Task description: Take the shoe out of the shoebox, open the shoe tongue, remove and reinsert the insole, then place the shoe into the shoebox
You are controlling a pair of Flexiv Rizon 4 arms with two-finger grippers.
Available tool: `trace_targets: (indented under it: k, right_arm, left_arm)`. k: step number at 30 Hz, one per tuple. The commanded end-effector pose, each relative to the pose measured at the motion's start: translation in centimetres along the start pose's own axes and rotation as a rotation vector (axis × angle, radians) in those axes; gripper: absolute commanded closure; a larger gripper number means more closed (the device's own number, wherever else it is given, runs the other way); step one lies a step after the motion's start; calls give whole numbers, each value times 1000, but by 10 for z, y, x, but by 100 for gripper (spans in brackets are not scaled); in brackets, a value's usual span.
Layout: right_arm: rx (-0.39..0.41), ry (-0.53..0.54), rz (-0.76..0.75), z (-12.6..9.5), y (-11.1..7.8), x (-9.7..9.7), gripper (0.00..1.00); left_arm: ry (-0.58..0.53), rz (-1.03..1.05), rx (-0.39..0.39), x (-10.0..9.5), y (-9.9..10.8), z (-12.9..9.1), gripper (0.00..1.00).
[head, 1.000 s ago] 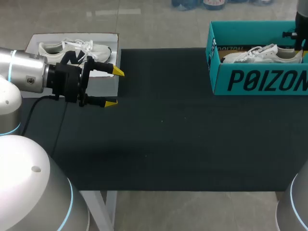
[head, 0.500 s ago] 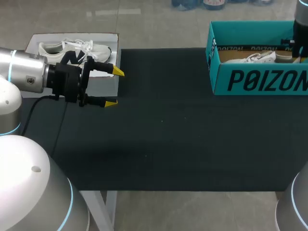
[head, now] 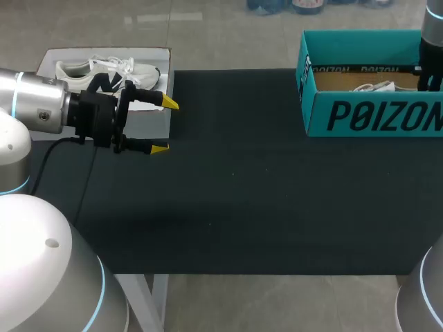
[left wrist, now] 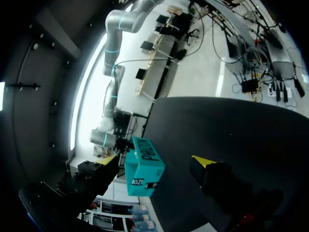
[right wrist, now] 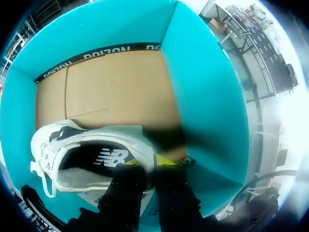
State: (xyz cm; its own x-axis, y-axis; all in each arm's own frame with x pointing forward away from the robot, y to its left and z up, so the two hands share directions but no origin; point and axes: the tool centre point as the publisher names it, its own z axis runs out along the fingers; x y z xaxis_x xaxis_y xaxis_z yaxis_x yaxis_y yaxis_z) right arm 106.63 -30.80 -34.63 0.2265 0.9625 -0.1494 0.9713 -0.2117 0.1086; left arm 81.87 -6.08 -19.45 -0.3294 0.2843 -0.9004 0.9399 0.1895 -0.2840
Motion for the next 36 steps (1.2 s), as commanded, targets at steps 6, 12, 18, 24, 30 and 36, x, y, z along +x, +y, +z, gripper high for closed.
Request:
trace_targets:
  k: [6, 12, 18, 24, 30, 36]
  right_arm:
    - [-3, -6, 2, -1, 3, 3, 75]
    - [-42, -2, 3, -23, 4, 4, 0]
    - [-97, 2, -14, -59, 6, 6, 0]
    - [-153, 5, -49, -99, -1, 18, 0]
    - [-154, 10, -68, -114, -12, 29, 0]
    - [-154, 10, -68, -114, -12, 29, 0]
  left_arm:
    - [3, 0, -1, 0, 0, 0, 0]
    - [3, 0, -1, 0, 0, 0, 0]
    - [3, 0, -1, 0, 0, 0, 0]
    - [3, 0, -1, 0, 0, 0, 0]
    - [3, 0, -1, 0, 0, 0, 0]
    - [3, 0, -1, 0, 0, 0, 0]
